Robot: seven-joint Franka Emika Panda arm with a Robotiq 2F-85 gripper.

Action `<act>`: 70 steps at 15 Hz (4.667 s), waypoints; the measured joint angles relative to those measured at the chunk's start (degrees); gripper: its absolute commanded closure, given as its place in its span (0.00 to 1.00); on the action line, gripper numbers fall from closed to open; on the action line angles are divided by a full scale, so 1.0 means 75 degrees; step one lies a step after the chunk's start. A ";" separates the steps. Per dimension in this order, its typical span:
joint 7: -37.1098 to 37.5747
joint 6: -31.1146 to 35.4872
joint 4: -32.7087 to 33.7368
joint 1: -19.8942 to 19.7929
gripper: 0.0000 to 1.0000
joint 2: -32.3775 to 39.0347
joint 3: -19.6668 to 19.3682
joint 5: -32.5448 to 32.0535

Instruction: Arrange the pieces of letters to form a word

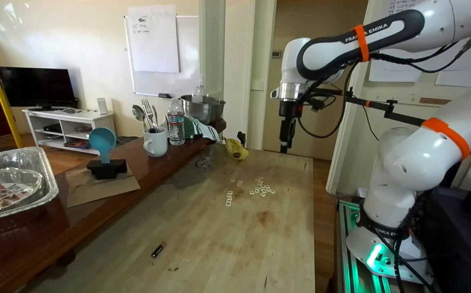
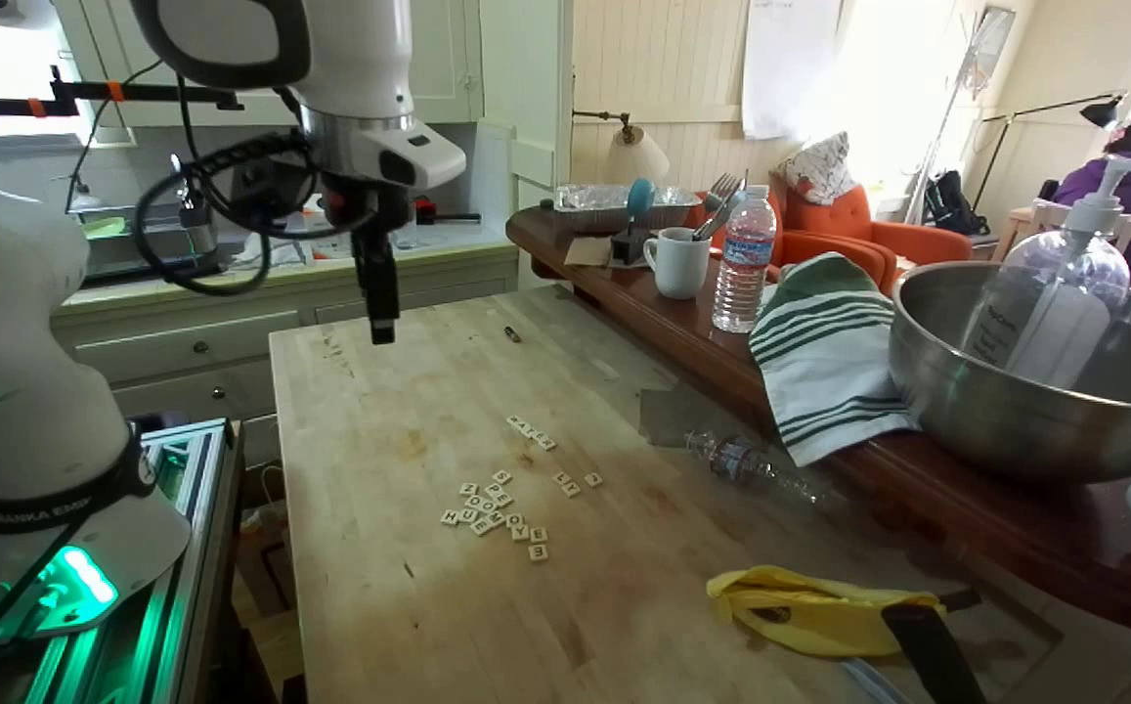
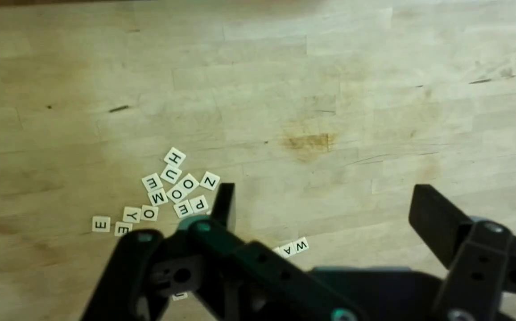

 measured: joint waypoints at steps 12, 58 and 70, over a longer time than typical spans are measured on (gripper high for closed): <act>-0.1158 0.3929 -0.0383 0.0351 0.00 0.2850 -0.0089 0.0272; -0.0695 0.6830 0.0231 -0.0096 1.00 0.5921 0.0771 0.2016; -0.0341 0.6836 0.0209 -0.0099 1.00 0.5921 0.0680 0.2016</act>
